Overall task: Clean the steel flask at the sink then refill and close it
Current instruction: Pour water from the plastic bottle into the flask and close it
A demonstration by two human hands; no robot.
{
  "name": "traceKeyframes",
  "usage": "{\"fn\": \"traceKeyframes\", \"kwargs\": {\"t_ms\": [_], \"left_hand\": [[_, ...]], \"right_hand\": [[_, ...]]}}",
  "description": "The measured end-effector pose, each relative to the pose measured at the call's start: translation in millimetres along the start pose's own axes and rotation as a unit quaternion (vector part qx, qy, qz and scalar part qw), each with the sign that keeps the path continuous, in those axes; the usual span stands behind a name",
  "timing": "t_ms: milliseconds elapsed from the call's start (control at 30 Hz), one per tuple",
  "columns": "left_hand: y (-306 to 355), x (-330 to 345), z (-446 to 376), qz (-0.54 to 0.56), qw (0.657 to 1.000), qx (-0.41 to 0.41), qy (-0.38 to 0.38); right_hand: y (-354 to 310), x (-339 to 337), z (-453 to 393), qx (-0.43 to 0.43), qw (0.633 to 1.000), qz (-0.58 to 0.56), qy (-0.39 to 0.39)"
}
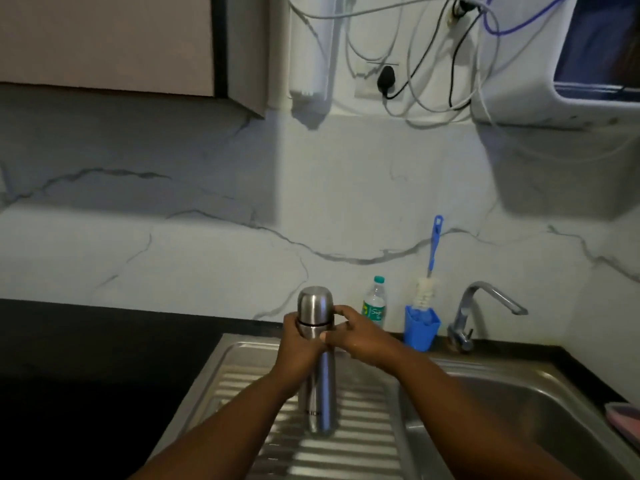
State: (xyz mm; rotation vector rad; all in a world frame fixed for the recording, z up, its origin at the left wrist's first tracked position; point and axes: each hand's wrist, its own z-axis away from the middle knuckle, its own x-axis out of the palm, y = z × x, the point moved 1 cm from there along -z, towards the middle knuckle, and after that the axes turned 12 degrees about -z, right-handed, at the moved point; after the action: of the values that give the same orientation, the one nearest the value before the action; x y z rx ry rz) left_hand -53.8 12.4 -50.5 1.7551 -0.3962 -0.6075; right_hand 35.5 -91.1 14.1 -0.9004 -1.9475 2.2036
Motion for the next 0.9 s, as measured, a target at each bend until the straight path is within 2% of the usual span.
{"fn": "traceKeyframes", "kwargs": {"t_ms": [133, 300, 500, 700, 900], "left_hand": [[8.1, 43.8, -39.8, -0.1, 0.992, 0.011, -0.075], [2.0, 87.0, -77.4, -0.22, 0.973, 0.023, -0.071], [-10.2, 105.8, -109.0, -0.236, 0.971, 0.007, -0.021], [-23.8, 114.6, -125.9, -0.247, 0.969, -0.005, -0.007], [-31.4, 119.1, -137.3, -0.25, 0.968, -0.022, 0.004]], "right_hand": [[38.4, -43.4, -30.2, 0.018, 0.992, -0.12, 0.021], [78.8, -84.0, -73.4, -0.01, 0.994, -0.101, 0.04], [109.2, -97.0, -114.6, -0.043, 0.995, -0.085, 0.019], [131.9, -98.0, -142.9, -0.037, 0.994, -0.104, 0.004], [136.5, -100.3, -149.6, -0.046, 0.997, -0.069, -0.003]]}}
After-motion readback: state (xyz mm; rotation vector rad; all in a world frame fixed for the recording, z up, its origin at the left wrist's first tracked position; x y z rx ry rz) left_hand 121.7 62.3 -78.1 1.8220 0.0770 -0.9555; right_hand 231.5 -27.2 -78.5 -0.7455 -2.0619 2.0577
